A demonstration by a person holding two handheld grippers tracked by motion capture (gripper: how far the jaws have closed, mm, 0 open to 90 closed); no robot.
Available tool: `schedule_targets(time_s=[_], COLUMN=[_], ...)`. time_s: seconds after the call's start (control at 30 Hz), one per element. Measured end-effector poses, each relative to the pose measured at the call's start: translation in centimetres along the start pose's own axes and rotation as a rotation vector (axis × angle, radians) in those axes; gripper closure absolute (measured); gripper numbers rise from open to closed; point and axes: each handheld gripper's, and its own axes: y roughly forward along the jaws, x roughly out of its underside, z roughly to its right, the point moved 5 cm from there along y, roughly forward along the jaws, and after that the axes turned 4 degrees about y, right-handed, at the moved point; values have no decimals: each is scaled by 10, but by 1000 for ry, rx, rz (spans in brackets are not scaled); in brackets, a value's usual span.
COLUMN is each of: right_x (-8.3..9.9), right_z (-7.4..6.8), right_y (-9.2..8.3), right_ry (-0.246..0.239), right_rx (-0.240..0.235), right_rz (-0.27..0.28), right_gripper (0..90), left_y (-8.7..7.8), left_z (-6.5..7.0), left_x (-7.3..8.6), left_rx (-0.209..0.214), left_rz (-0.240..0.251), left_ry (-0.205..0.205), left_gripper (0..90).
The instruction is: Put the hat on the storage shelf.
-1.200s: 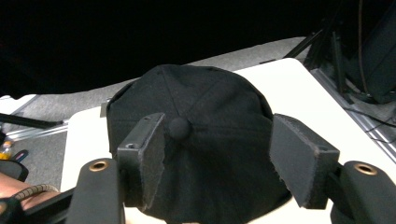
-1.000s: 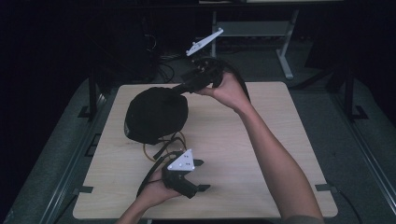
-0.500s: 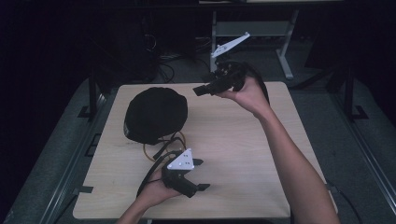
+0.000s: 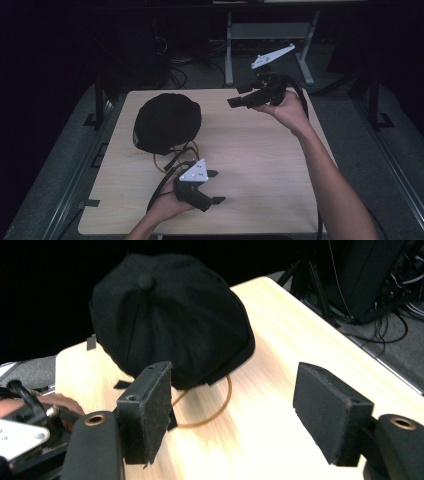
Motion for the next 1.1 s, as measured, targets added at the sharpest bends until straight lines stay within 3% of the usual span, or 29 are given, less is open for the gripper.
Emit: schedule_targets(time_s=[0.47, 1.1], right_x=[35, 84], right_z=[16, 26], right_y=[-31, -63], right_ry=[41, 89], right_rx=[55, 103], right_rz=[12, 13], right_gripper=[275, 270], left_y=[-3, -5], left_z=[-2, -3], left_x=[1, 2], left_rx=[-10, -15], left_rz=[3, 2], left_ry=[-6, -13], left_gripper=[195, 194])
